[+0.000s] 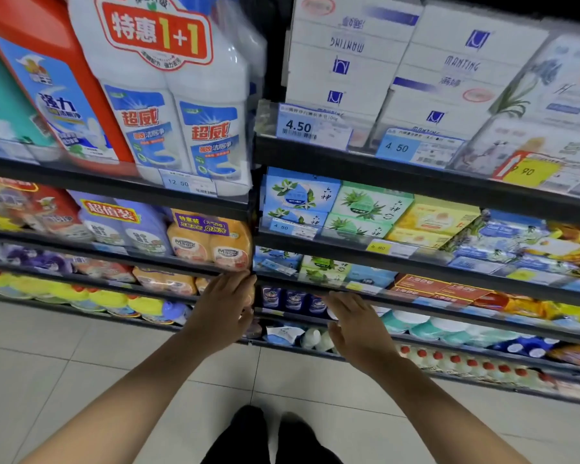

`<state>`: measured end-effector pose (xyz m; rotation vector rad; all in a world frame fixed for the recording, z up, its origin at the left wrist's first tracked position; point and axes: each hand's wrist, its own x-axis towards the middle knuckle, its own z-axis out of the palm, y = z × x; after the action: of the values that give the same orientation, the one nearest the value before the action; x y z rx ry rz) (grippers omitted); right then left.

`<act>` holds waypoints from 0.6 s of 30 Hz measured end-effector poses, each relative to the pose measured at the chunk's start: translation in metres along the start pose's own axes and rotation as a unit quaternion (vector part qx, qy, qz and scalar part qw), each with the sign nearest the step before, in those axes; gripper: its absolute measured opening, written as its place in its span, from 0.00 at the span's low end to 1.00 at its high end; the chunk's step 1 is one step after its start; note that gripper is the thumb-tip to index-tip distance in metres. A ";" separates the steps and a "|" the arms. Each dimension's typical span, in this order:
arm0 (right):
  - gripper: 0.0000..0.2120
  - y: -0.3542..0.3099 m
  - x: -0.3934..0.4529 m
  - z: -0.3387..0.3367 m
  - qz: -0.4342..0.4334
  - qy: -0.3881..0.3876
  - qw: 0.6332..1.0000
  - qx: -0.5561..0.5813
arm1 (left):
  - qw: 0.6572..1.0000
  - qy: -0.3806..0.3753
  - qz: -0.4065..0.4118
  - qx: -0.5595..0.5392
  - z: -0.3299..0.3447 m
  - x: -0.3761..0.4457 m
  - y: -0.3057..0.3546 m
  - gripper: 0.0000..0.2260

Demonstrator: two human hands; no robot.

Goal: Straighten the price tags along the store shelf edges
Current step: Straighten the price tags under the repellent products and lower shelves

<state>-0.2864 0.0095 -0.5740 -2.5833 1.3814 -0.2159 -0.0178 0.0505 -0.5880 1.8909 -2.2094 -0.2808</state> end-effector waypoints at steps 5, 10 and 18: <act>0.18 -0.015 0.028 -0.019 -0.082 0.120 0.989 0.014 | 0.997 0.068 0.035 -0.006 -0.021 0.014 0.018 0.25; 0.18 -0.016 0.058 -0.041 -0.084 0.142 0.986 -0.008 | 0.991 0.105 0.078 0.037 -0.046 0.044 0.027 0.28; 0.14 -0.024 0.069 -0.053 -0.100 0.149 0.982 -0.054 | 0.987 0.119 0.079 0.076 -0.050 0.059 0.025 0.28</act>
<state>-0.2408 -0.0412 -0.5141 -2.8736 1.2475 -0.5963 -0.0363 -0.0044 -0.5304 1.7046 -2.2516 0.1363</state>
